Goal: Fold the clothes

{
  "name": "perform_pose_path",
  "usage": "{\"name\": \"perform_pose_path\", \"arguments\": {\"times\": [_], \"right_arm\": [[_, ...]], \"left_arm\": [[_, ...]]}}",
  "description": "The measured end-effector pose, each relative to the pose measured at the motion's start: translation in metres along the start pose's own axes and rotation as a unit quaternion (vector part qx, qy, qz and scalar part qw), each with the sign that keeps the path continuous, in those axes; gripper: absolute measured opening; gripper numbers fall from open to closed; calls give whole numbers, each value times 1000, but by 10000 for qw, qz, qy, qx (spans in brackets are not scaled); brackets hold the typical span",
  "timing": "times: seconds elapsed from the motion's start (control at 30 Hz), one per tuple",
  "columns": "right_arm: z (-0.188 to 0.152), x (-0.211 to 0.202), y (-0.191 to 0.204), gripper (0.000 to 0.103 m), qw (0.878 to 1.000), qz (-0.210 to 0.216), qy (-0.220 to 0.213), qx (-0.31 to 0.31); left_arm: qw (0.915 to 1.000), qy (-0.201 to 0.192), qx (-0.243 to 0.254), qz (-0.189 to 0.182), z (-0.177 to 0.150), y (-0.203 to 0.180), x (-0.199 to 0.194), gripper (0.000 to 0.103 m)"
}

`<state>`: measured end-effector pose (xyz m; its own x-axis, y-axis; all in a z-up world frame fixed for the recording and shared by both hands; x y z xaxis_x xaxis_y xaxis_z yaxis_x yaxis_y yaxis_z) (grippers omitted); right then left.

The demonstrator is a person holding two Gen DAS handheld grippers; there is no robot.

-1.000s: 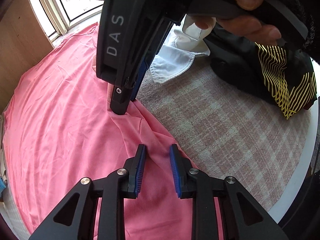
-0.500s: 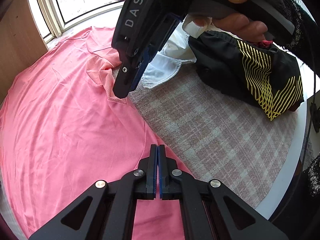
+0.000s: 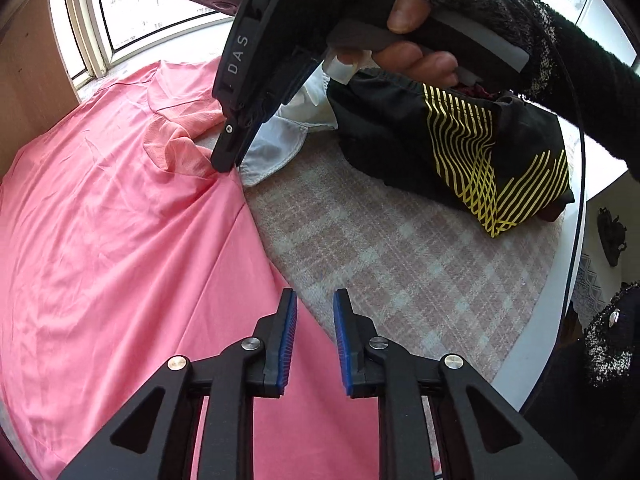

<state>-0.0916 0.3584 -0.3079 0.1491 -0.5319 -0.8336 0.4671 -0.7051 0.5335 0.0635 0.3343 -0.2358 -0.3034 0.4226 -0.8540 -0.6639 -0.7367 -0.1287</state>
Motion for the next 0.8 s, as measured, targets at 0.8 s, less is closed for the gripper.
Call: {"name": "perform_pose_path", "arguments": {"times": [0.8], "right_arm": [[11, -3, 68, 37, 9871, -857, -895, -1011]], "left_arm": [[9972, 93, -386, -634, -66, -44, -38, 18]]}}
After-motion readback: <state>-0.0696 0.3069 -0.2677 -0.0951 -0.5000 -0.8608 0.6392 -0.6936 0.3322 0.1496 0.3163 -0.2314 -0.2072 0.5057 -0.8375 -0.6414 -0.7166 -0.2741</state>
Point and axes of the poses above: each gripper's, at about its wrist camera, not at the fingertips, and x roughly the way its jaws point, y to its left, z to its top, the point moved 8 cm from there along x, roughly the way its jaws point, and after that the axes turned 7 degrees about -y, right-handed, at the moved point
